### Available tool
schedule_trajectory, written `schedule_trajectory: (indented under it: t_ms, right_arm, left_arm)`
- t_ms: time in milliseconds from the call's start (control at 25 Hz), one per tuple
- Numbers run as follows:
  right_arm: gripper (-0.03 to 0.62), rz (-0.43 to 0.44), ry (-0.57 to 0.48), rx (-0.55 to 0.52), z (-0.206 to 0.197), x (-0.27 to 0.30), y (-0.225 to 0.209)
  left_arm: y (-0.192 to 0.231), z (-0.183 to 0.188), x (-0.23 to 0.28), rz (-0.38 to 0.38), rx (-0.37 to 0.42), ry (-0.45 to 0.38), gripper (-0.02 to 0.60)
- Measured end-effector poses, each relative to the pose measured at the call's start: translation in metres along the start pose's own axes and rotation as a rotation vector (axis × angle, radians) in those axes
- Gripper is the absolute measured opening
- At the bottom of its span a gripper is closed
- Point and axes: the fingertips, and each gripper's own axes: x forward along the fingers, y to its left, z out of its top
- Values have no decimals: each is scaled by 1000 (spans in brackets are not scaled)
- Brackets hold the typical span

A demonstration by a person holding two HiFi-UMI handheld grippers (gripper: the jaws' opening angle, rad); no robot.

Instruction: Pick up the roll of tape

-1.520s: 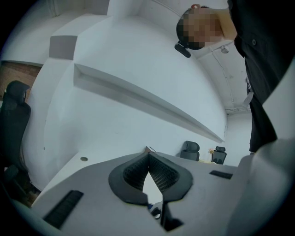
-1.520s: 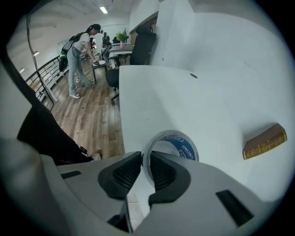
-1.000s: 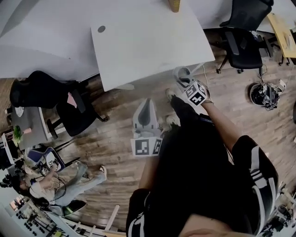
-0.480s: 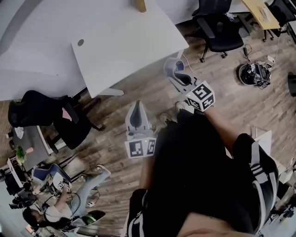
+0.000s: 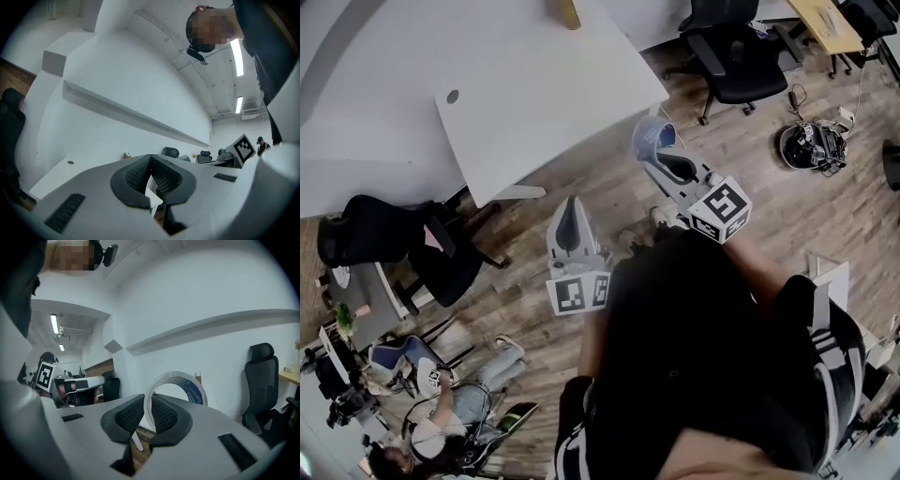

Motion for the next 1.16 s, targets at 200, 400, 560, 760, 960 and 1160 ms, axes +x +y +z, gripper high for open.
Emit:
schedule_trajectory:
  t_ms: [200,400,560,760,960,1160]
  right_arm:
    - [61,6,-12,-21,6,0,-11]
    - [61,15,-23,-27,10,4,-14]
    - [61,18,-14,-32,8,4,-19]
    - [60,23,-9,-36,8,2,-18]
    - [61,29,-9,-41,5,1,-14]
    - [61,34,-11,-41,4,-1,-7]
  left_arm:
    - [-10,1,14,-11,13,-3,23]
    - [-10,3,20,-9,17,-11,23]
    - [-13,2,25,-5,15,-12,23]
    - [-17,3,27,-7,15,-18,23]
    - [-17,1,22,-5,11,-19,23]
    - [-18,1,15,-2,6,-20,23]
